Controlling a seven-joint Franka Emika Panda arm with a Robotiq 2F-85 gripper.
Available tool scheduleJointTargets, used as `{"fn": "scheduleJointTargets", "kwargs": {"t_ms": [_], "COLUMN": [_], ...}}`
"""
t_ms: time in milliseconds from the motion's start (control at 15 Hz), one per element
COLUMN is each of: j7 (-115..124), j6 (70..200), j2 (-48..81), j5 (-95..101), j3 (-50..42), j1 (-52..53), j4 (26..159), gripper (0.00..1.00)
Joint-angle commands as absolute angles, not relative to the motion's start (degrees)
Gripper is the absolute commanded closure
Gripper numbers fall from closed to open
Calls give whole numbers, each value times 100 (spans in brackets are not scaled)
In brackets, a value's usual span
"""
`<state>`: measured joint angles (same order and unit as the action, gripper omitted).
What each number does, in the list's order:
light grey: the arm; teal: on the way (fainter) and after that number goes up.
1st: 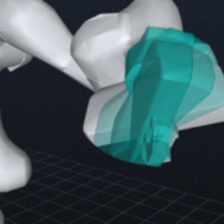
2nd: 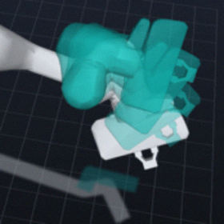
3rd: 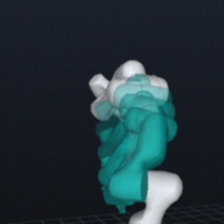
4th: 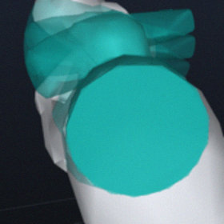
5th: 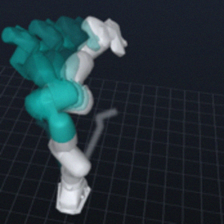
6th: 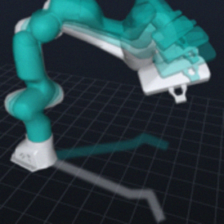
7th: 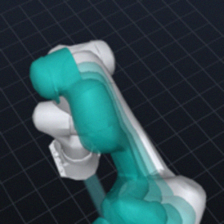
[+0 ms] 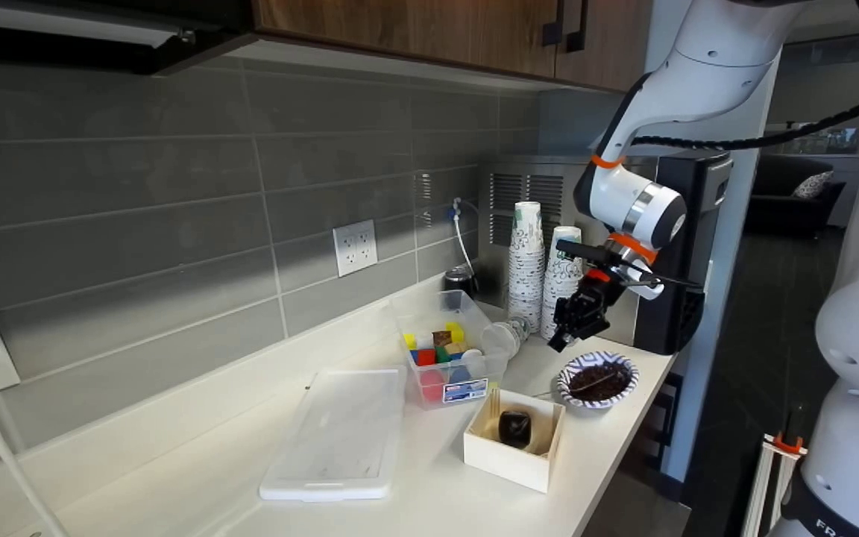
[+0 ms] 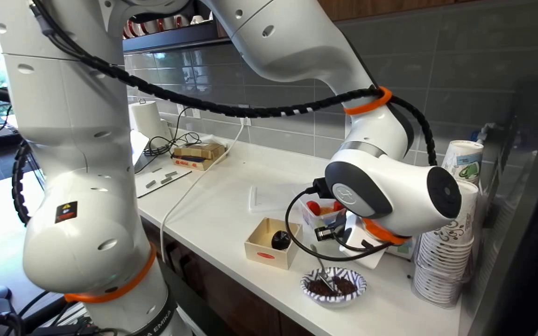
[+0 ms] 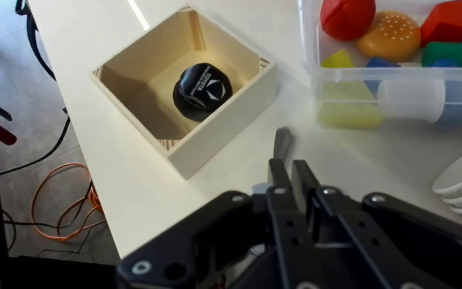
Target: Stir the contents of the bowl using the spatula
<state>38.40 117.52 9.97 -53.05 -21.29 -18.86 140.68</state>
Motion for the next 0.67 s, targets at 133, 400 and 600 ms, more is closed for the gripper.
{"fn": "scheduleJointTargets", "kwargs": {"t_ms": [133,400,600], "j7": [3522,3499,3571], "j6": [11910,11955,12043], "j2": [883,850,811], "j5": [-5841,-5804,-5712], "j3": [-1927,-1853,-1837], "j1": [-1758,-1661,-1613], "j4": [14139,14167,14179], "gripper": [97,66,50]}}
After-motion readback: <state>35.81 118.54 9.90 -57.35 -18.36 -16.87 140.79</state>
